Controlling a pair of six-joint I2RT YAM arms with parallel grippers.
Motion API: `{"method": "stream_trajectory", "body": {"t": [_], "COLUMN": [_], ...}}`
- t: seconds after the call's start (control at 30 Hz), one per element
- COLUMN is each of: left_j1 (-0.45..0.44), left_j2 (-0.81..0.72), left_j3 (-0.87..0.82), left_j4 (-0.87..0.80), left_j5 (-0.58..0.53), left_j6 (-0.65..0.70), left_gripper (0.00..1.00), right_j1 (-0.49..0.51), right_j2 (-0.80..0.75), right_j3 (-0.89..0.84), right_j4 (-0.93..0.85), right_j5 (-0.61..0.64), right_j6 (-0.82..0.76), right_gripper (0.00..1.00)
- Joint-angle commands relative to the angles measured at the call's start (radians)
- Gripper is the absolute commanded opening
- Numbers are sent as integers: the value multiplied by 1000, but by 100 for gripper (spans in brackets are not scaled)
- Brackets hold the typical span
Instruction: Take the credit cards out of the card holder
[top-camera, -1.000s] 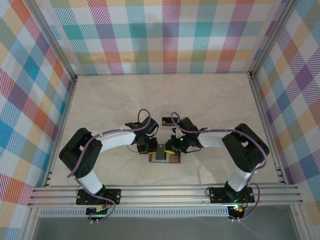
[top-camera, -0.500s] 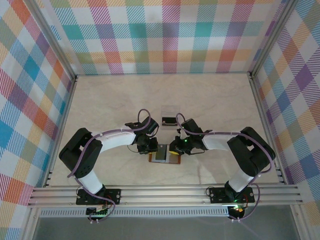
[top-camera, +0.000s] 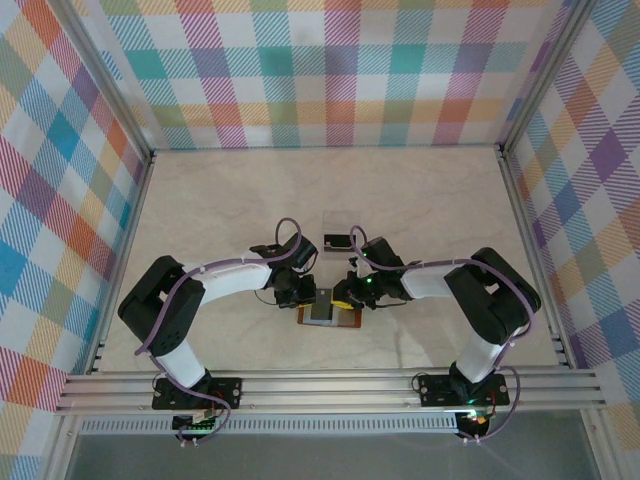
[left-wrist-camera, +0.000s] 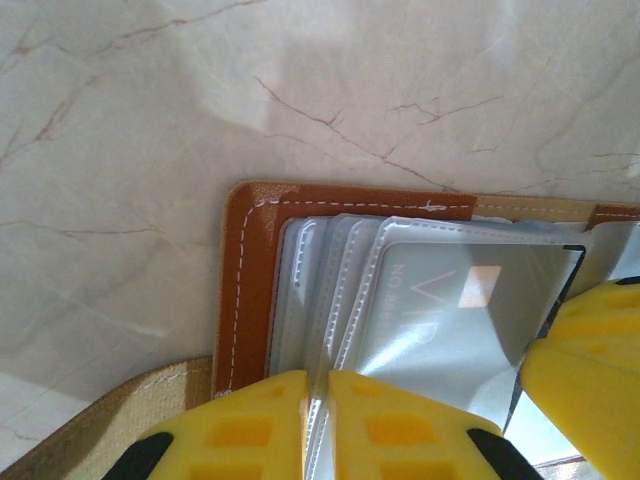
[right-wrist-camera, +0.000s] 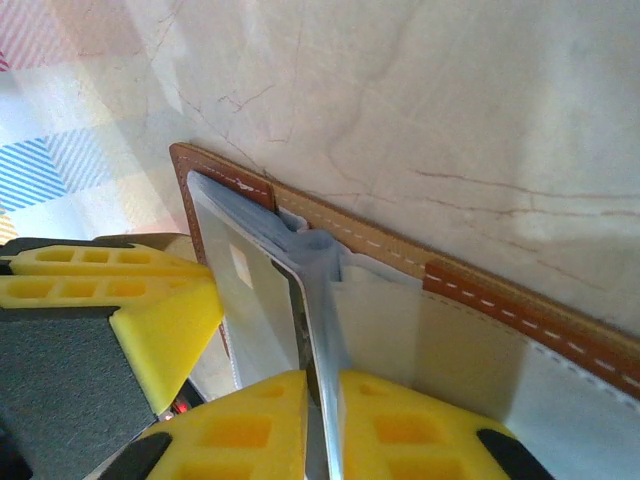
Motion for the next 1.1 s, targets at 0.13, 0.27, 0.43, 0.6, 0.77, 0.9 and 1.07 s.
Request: {"method": "stream_trajectory", "body": {"t": [0.13, 0.27, 0.43, 0.6, 0.77, 0.9, 1.07], "left_j1": [-8, -6, -7, -7, -6, -7, -7], "left_j2": [50, 49, 47, 46, 48, 51, 55], "left_j3": [-28, -28, -32, -33, -30, -27, -19], "left_j4": [-47, -51, -58, -59, -60, -62, -66], "left_j5": [-39, -45, -53, -55, -51, -48, -46], "left_j6": [-1, -2, -3, -4, -5, 0, 3], "left_gripper": [14, 14, 14, 14, 14, 14, 14], "right_j1": [2, 3, -1, -13, -15, -15, -15], "right_j2": [31, -1, -71, -115, -156, -121, -62], "right_j3": [6, -3, -15, -22, -28, -34, -43], "right_j4": [28, 2, -113, -164, -163, -37, 55], "right_j5": [-42, -5, 96, 141, 155, 32, -30], "right_j6": [8, 9, -22, -27, -29, -9, 27], "right_gripper": [14, 10, 8, 7, 10, 19, 21]}}
